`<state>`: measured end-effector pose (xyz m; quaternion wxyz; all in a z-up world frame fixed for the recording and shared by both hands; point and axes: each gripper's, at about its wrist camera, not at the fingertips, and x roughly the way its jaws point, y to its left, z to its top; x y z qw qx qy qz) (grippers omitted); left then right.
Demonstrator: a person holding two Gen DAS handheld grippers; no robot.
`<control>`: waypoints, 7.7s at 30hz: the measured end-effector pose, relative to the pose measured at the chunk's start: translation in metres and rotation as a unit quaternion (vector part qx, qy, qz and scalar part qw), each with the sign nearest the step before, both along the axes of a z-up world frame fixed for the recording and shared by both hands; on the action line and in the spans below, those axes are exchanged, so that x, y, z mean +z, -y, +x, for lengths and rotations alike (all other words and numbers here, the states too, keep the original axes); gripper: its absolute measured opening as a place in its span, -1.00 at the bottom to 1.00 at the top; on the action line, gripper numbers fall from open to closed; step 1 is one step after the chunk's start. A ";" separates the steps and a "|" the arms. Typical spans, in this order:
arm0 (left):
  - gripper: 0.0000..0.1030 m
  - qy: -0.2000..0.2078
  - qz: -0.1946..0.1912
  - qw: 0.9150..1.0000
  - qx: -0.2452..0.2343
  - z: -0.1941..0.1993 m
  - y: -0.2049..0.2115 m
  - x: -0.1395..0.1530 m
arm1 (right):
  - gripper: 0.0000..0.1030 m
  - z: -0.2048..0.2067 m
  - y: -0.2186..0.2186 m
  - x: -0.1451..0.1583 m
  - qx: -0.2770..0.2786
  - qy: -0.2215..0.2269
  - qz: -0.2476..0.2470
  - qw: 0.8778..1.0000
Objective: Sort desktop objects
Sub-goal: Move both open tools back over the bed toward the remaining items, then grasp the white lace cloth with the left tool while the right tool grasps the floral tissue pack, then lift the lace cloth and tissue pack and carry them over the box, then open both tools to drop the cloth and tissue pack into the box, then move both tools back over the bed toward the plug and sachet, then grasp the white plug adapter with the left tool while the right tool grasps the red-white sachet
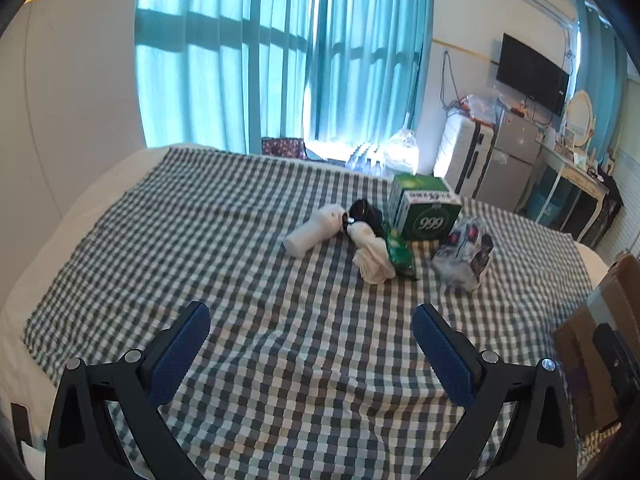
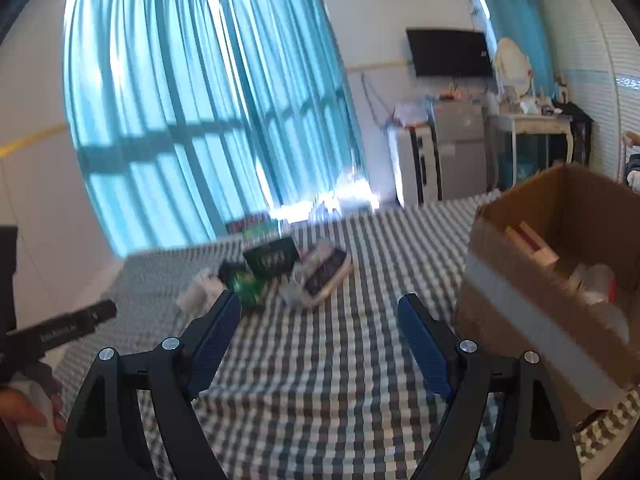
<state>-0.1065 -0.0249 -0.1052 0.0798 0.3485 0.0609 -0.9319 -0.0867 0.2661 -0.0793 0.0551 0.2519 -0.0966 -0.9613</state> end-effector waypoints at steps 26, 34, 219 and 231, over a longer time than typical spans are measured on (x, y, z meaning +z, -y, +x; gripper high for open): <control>1.00 0.027 0.042 0.999 -0.015 -0.161 0.003 -0.086 | 0.58 -0.178 0.048 -0.090 0.030 0.057 0.040 0.997; 1.00 0.038 0.060 0.996 -0.048 -0.167 -0.002 -0.090 | 0.58 -0.216 0.048 -0.112 0.001 0.110 0.044 0.993; 1.00 -0.017 0.010 1.000 -0.015 -0.092 0.047 -0.049 | 0.75 -0.082 0.056 -0.009 -0.020 0.046 0.025 0.998; 1.00 0.028 -0.036 0.995 -0.088 -0.201 0.030 -0.104 | 0.75 -0.205 0.069 -0.076 -0.036 0.099 0.063 0.992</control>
